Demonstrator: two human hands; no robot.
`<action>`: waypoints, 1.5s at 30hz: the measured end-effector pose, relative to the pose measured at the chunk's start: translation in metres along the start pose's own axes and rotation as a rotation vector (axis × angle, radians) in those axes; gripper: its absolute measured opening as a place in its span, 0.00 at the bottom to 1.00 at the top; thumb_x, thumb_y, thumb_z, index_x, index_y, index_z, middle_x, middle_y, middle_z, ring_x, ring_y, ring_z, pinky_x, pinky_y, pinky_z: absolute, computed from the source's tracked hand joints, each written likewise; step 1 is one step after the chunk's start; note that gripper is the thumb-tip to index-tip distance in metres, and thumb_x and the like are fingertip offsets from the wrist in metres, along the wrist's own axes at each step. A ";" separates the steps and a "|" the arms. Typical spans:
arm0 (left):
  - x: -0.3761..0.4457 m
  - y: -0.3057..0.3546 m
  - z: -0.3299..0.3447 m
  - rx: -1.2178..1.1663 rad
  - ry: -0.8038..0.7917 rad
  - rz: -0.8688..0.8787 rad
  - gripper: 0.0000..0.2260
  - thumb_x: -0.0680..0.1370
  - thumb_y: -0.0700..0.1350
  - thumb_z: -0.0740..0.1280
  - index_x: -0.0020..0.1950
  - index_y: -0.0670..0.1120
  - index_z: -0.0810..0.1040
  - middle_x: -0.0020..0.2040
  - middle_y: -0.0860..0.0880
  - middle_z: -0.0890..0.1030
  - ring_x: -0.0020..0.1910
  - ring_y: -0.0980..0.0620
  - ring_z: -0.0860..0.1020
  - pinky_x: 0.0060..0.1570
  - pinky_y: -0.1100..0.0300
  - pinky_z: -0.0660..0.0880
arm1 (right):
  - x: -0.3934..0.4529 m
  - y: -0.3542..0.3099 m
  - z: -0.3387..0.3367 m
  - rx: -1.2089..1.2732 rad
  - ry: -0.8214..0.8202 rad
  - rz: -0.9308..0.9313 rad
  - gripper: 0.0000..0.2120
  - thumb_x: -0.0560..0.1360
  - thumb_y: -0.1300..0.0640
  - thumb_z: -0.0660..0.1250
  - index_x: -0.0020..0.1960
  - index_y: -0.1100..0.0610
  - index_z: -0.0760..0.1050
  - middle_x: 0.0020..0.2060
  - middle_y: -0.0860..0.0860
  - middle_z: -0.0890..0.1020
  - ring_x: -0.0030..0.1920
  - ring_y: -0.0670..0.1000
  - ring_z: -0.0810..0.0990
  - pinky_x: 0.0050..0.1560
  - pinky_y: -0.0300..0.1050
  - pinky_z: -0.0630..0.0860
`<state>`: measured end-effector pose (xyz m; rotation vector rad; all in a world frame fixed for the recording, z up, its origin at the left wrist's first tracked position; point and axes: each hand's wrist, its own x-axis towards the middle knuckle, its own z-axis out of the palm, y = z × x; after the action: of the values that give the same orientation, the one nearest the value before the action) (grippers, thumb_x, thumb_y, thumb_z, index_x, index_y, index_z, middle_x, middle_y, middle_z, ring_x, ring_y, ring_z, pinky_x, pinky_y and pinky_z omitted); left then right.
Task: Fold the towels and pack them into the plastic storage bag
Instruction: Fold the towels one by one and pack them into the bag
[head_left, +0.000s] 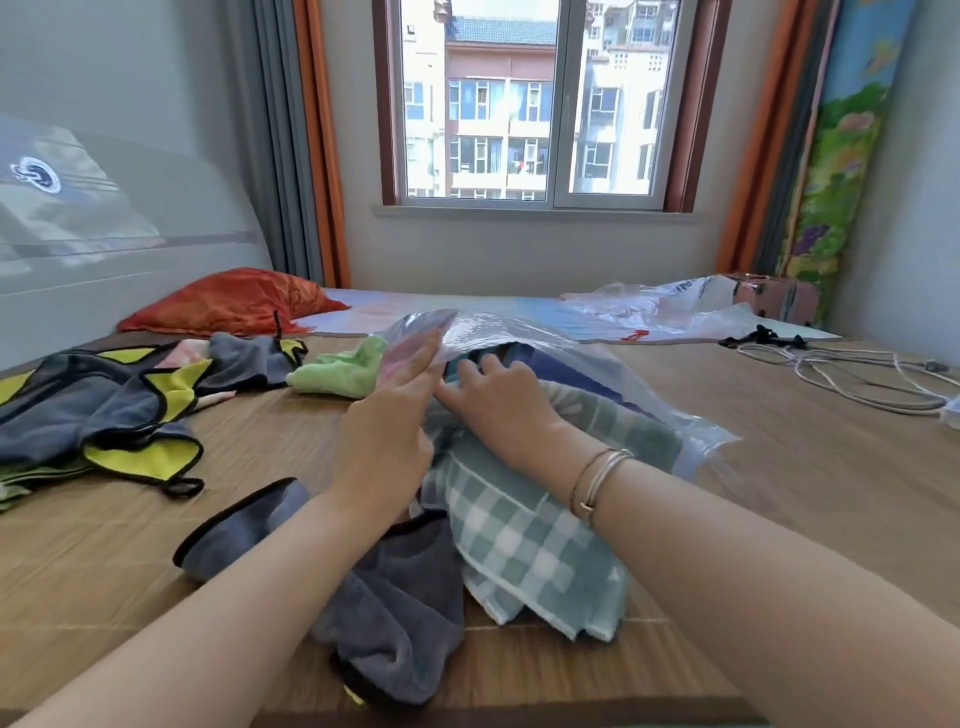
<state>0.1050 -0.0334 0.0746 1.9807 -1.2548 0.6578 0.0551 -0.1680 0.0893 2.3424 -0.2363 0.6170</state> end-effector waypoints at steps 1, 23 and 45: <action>0.000 0.000 -0.003 0.017 0.014 -0.001 0.38 0.69 0.29 0.61 0.75 0.58 0.63 0.75 0.66 0.57 0.59 0.54 0.78 0.39 0.66 0.73 | 0.009 -0.003 -0.001 -0.005 0.010 -0.034 0.06 0.65 0.61 0.68 0.41 0.54 0.80 0.30 0.51 0.79 0.29 0.54 0.79 0.25 0.41 0.68; -0.040 -0.053 0.032 -0.563 -0.074 -0.948 0.20 0.74 0.44 0.71 0.65 0.45 0.73 0.59 0.47 0.79 0.56 0.45 0.78 0.55 0.55 0.75 | -0.026 -0.027 0.065 0.550 -0.351 0.077 0.41 0.67 0.21 0.47 0.71 0.31 0.29 0.75 0.48 0.31 0.73 0.62 0.28 0.64 0.78 0.32; -0.016 -0.091 -0.003 -0.629 -0.218 -0.871 0.14 0.77 0.29 0.59 0.41 0.46 0.76 0.22 0.48 0.79 0.19 0.55 0.78 0.18 0.68 0.71 | 0.098 -0.040 0.181 0.302 -0.175 0.162 0.37 0.70 0.24 0.45 0.75 0.34 0.41 0.78 0.52 0.42 0.76 0.66 0.39 0.62 0.80 0.36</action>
<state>0.1814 0.0041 0.0393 1.8109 -0.4875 -0.3520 0.2195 -0.2596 -0.0031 2.6922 -0.4431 0.5555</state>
